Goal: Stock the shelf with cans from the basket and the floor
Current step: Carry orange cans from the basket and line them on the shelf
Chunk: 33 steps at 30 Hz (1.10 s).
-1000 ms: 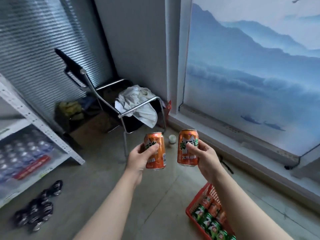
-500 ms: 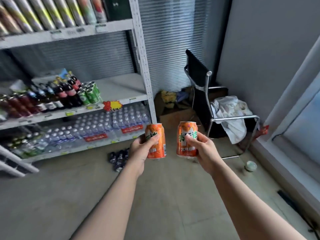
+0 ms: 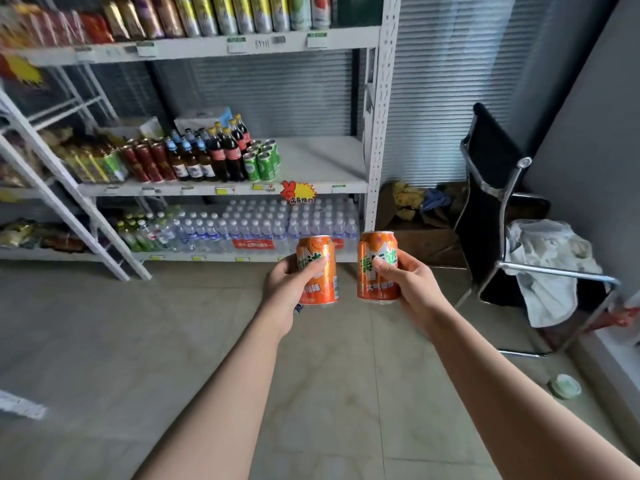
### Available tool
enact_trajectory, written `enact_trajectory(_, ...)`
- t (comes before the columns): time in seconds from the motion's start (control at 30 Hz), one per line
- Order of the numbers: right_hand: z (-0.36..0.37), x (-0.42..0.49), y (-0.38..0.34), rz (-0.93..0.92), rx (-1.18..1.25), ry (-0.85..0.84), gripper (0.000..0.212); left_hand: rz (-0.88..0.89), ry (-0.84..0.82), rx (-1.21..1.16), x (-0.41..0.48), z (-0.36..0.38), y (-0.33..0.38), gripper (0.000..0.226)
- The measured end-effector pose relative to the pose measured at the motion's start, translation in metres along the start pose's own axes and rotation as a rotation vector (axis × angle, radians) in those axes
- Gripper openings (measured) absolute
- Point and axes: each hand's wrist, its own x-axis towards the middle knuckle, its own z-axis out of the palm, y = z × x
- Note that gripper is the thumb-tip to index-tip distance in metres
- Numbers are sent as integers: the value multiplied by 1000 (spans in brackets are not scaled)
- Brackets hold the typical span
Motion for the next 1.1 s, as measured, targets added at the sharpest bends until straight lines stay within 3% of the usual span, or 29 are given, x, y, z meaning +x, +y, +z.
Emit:
enact_trajectory(0.13,14,22,1,0,-7,-18,28,9,12,-22,19,-8,5,66)
enact_trajectory(0.33,43,81,1,2,-2,-22,34,19,7,-48,70,-24,27,40)
enact_trajectory(0.57,90,179,-2,-16,-15,31,36,13,-42,-27,173,-65,63,81)
enact_trajectory(0.67,111,220,-2,-23,-16,56,36,14,-65,-15,217,-80,80,61)
enact_trajectory(0.8,132,275,-3,-33,-9,60,34,26,-59,16,273,-92,99,69)
enact_trajectory(1.1,139,393,-7,-3,-35,53,24,50,-36,24,389,-89,124,38)
